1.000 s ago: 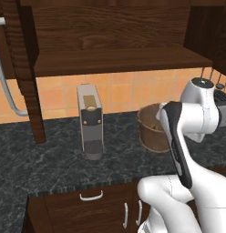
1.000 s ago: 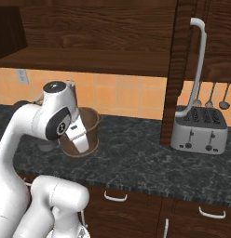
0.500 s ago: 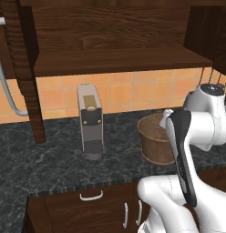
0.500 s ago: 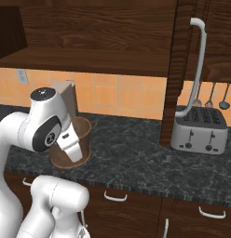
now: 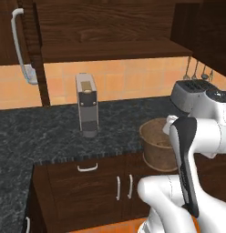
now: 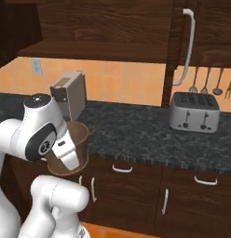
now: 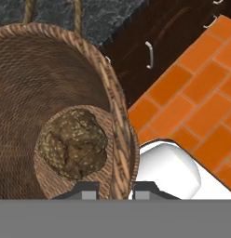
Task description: Open the cabinet, pick up the bread from the cabinet and place it in the basket. Then move the basket to the dining counter.
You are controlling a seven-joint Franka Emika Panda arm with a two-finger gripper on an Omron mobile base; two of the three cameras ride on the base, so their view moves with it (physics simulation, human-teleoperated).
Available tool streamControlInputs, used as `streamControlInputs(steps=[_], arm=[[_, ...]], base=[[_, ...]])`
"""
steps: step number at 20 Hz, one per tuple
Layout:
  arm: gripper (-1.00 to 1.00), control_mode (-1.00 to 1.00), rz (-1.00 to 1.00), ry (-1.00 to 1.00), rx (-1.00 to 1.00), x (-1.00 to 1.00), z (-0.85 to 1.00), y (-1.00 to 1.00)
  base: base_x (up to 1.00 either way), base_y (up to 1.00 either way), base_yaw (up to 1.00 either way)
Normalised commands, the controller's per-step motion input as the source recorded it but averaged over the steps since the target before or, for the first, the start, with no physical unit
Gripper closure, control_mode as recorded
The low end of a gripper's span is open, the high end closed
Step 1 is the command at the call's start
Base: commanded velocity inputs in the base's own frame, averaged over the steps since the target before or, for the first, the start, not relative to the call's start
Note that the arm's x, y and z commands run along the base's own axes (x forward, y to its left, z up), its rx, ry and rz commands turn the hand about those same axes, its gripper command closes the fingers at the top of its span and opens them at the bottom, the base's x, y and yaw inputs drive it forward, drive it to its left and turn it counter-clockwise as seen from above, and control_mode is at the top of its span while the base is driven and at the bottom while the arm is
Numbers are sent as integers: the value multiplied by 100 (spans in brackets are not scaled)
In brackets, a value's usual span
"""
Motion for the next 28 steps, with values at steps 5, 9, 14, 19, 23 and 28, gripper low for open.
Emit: streamControlInputs(steps=[5,9,14,19,23,28], arm=[[100,100,0,0,0,0,0,0],[100,100,0,0,0,0,0,0],[100,100,0,0,0,0,0,0],[100,100,0,0,0,0,0,0],[100,100,0,0,0,0,0,0],[100,100,0,0,0,0,0,0]], base=[[-95,-2,-34],[-29,0,-91],[0,-5,-97],[0,-29,-93],[4,-54,-86],[1,-28,-92]])
